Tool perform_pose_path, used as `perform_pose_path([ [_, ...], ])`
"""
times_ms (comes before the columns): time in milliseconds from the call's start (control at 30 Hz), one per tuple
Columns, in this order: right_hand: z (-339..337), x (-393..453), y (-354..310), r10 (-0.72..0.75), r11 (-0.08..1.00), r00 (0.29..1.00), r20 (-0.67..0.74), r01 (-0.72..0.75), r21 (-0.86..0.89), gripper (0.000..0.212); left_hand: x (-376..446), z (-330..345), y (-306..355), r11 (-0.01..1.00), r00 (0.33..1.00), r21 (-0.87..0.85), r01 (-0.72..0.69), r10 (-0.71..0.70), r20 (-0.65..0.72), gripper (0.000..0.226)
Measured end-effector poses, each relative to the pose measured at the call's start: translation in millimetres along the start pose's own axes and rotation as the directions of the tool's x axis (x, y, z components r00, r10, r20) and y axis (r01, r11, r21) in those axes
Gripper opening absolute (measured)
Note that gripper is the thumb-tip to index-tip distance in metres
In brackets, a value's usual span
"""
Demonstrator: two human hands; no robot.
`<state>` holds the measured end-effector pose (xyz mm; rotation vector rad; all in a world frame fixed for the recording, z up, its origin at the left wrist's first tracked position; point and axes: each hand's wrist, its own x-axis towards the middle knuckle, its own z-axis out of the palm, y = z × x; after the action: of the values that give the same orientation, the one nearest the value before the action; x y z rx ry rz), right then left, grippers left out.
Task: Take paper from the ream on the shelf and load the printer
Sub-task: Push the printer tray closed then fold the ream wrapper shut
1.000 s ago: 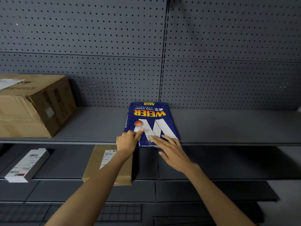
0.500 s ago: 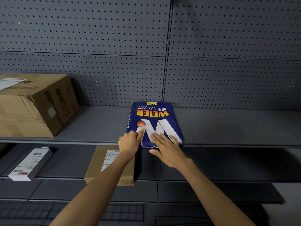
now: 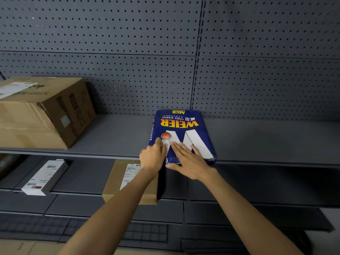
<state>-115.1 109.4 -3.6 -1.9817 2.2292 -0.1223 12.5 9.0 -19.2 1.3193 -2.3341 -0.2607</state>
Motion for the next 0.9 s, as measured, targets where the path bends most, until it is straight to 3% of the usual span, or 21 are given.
perform_pose_path([
  [567, 2, 8, 5, -0.046, 0.999, 0.999, 0.022, 0.046, -0.011, 0.092, 0, -1, -1, 1.0, 1.0, 0.006, -0.005, 0.005, 0.014, 0.03],
  [733, 4, 9, 7, -0.046, 0.999, 0.998, 0.034, 0.046, 0.007, 0.107, 1, 0, -1, 1.0, 1.0, 0.025, -0.004, 0.004, 0.008, 0.029],
  [833, -4, 11, 9, -0.033, 0.991, 0.997, 0.068, 0.024, 0.133, 0.09, 3, -3, 0, 0.999, 1.0, 0.033, -0.014, 0.013, 0.016, 0.027],
  [900, -8, 13, 10, -0.004, 0.934, 0.997, 0.075, -0.022, 0.356, 0.08, 3, -10, 2, 1.0, 0.999, 0.016, -0.002, 0.001, 0.045, 0.025],
])
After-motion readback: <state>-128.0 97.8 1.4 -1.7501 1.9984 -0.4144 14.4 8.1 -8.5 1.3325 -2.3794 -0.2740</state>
